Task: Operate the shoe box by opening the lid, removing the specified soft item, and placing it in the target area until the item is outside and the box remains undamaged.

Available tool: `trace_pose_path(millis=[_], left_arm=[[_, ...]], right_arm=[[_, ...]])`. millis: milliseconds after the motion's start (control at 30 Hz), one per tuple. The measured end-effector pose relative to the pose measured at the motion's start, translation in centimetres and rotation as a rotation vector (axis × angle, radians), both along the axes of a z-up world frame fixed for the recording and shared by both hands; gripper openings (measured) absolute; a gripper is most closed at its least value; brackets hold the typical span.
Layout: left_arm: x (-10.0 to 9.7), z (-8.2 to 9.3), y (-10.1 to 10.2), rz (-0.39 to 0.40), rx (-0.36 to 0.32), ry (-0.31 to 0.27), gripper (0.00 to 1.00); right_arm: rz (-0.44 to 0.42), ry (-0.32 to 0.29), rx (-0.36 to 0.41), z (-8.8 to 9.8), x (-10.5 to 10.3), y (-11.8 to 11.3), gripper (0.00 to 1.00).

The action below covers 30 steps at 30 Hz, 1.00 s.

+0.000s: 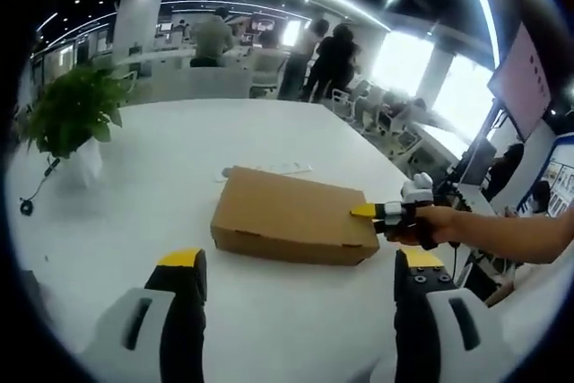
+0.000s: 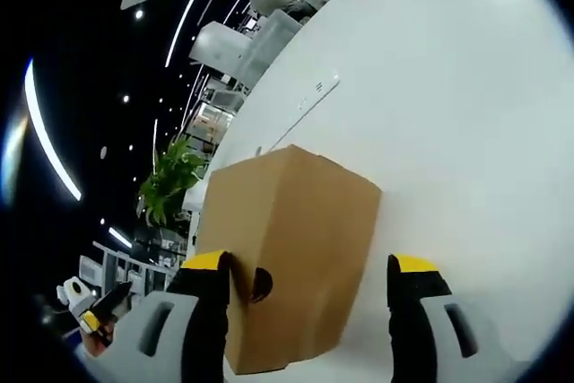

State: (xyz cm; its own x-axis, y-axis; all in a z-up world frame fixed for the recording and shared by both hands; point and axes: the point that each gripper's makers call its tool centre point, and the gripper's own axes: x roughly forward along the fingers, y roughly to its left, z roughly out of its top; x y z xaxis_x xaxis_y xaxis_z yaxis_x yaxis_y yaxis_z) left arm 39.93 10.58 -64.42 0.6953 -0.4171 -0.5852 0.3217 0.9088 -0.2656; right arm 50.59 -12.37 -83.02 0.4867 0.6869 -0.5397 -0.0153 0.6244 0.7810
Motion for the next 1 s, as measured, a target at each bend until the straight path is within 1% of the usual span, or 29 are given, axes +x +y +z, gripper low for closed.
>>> trace_pose_path(millis=[67, 100, 167, 200, 233, 300, 400, 467, 600, 667, 767, 833, 933, 1000], left_arm=[[0.2, -0.1, -0.6, -0.012, 0.003, -0.002, 0.88], [0.2, -0.1, -1.1, -0.017, -0.007, 0.000, 0.87], [0.3, -0.3, -1.9, -0.031, -0.017, 0.005, 0.86], [0.3, -0.5, -1.9, -0.038, -0.018, 0.009, 0.86], [0.2, -0.7, -2.8, -0.079, -0.009, 0.015, 0.86], [0.2, -1.0, -3.2, -0.103, 0.008, 0.023, 0.86], [0.5, -1.0, -3.4, -0.101, 0.012, 0.029, 0.85], [0.8, -0.8, -3.7, -0.106, -0.001, 0.028, 0.85], [1.0, -0.4, -4.2, -0.126, 0.007, 0.017, 0.84], [1.0, -0.5, -4.0, -0.124, 0.008, 0.016, 0.84], [0.6, -1.0, -3.9, -0.120, 0.012, 0.035, 0.83], [0.5, -1.4, -3.7, -0.123, 0.028, 0.047, 0.81], [0.5, -1.4, -3.6, -0.118, 0.029, 0.047, 0.79], [0.6, -1.2, -3.8, -0.115, 0.019, 0.040, 0.79]], right_arm=[[0.003, -0.002, 0.004, 0.2, 0.0, 0.2, 0.70], [0.006, -0.006, -0.001, 0.4, 0.0, 0.3, 0.70], [0.008, -0.006, -0.006, 0.0, 0.6, 0.1, 0.69], [0.008, -0.006, -0.007, 0.0, 0.6, 0.1, 0.68], [0.008, -0.011, -0.005, -0.1, 0.9, 0.1, 0.67], [0.000, -0.016, 0.006, 0.3, 0.7, 0.4, 0.65], [-0.005, -0.017, 0.023, 0.4, 0.8, 0.7, 0.63], [-0.006, -0.017, 0.016, 0.3, 0.9, 0.6, 0.63], [-0.008, -0.019, 0.014, 0.6, 0.6, 0.8, 0.62], [-0.008, -0.017, 0.013, 0.7, 0.6, 0.8, 0.62], [-0.014, -0.005, 0.005, 0.8, 0.5, 0.8, 0.61], [-0.036, 0.012, 0.009, 0.9, 0.5, 0.8, 0.61], [-0.062, 0.032, 0.015, 1.1, 0.6, 0.8, 0.60], [-0.062, 0.031, 0.009, 1.1, 0.6, 0.7, 0.59]])
